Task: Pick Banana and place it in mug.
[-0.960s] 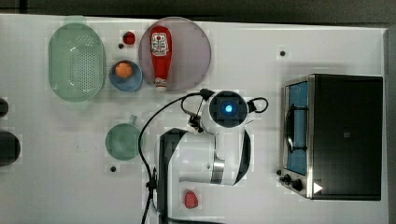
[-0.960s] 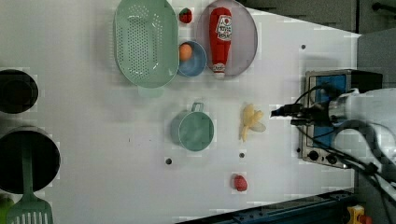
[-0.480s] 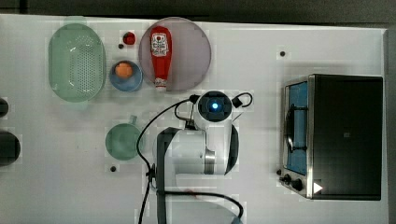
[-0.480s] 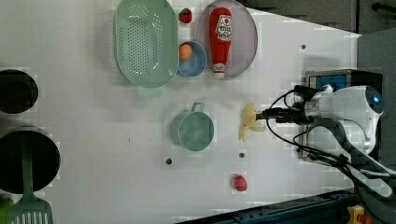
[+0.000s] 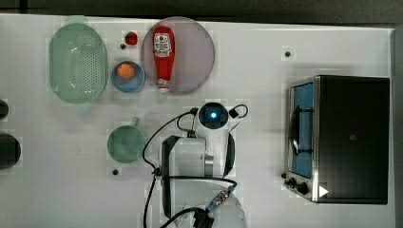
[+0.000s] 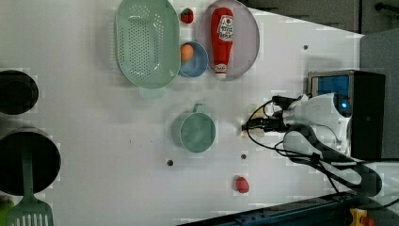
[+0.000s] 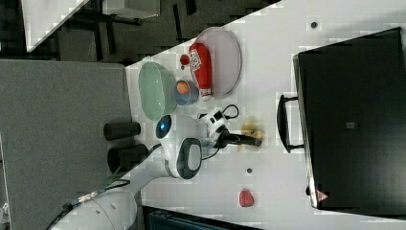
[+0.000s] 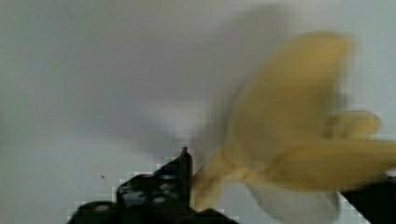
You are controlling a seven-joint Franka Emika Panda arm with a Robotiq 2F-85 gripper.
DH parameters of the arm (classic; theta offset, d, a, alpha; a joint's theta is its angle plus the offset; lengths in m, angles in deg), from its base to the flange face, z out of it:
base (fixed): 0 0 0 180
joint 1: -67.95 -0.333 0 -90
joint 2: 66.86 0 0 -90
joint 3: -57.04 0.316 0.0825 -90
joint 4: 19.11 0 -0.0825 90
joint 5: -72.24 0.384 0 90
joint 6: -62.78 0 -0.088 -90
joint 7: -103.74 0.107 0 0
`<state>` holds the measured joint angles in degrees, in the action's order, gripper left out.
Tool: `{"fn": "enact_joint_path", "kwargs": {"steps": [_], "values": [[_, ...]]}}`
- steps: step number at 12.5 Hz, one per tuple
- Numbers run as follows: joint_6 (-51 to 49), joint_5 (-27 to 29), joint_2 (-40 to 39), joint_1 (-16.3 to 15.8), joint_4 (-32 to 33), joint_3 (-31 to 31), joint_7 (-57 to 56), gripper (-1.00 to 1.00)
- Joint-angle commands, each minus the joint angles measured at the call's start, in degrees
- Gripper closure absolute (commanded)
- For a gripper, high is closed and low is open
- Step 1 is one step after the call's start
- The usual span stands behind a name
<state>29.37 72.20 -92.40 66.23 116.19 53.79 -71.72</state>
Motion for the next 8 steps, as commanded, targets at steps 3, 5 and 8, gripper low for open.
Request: {"fn": "enact_joint_path", "kwargs": {"steps": [3,5,8], "values": [[1.0,0.3,2.8,0.6,-1.8,-0.1,-2.4,0.30],[0.9,0.4,5.2,0.7,-2.2,-0.3,-2.4,0.30],[0.1,0.4,13.5,0.8,-2.6,-0.3,-1.9,0.30]]}}
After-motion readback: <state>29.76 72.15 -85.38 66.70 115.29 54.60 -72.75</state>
